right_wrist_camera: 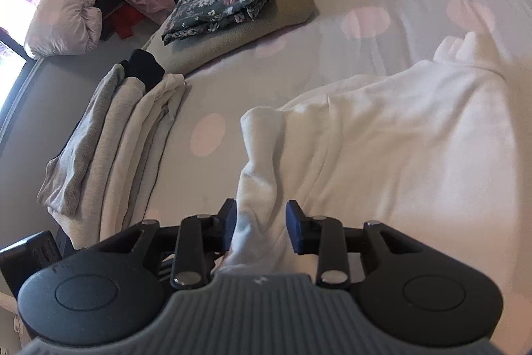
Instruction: Fold clothes
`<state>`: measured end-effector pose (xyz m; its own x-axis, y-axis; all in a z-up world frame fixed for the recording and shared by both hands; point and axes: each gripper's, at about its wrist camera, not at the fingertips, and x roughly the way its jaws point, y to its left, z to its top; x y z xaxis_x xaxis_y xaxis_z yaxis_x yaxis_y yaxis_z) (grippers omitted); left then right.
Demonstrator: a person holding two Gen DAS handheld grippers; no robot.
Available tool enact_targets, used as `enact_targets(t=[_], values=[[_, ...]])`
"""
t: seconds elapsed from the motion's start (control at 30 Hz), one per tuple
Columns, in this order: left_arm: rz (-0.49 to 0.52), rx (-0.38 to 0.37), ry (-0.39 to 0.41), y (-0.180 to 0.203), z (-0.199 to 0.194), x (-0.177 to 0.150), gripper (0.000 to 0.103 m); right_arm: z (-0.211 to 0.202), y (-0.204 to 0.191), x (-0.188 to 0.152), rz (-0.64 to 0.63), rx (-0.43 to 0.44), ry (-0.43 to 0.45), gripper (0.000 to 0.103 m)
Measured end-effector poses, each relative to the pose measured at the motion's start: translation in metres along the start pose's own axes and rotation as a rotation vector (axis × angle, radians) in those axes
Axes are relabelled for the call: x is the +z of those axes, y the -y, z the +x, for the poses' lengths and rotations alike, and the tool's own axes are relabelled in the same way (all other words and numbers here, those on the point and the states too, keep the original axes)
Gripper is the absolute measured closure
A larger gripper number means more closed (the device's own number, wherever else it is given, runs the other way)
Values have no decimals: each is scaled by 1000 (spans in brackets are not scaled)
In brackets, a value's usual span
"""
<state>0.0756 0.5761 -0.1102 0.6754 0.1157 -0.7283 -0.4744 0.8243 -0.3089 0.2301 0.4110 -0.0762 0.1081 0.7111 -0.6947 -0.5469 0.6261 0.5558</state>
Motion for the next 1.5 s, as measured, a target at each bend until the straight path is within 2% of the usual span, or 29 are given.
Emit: enact_targets(t=[0.2, 0.47, 0.63, 0.77, 0.93, 1.07, 1.17, 1.23, 1.4, 1.5], values=[[-39, -8, 52, -2, -20, -3, 52, -47, 20, -33, -74, -58, 73, 64], [-6, -29, 70, 15, -32, -7, 45, -91, 53, -95, -155, -200, 133, 63], [-15, -19, -17, 17, -22, -17, 43, -111, 61, -128, -206, -290, 203, 58], [-101, -42, -81, 5, -18, -26, 43, -117, 60, -148, -285, -344, 232, 46], [-165, -69, -129, -3, -18, -32, 43, -111, 57, -167, -368, -373, 215, 46], [-239, -101, -208, -10, -11, -39, 42, -102, 55, -172, -412, -423, 201, 46], [-247, -129, -248, -8, -7, -43, 42, -97, 54, -172, -434, -452, 202, 49], [-240, -143, -250, -6, -8, -44, 47, -93, 52, -173, -455, -468, 196, 51], [-270, -192, -199, -10, -15, -43, 72, -75, 43, -173, -537, -563, 165, 55], [-287, -225, -161, -12, -20, -40, 81, -64, 34, -175, -626, -625, 172, 57]])
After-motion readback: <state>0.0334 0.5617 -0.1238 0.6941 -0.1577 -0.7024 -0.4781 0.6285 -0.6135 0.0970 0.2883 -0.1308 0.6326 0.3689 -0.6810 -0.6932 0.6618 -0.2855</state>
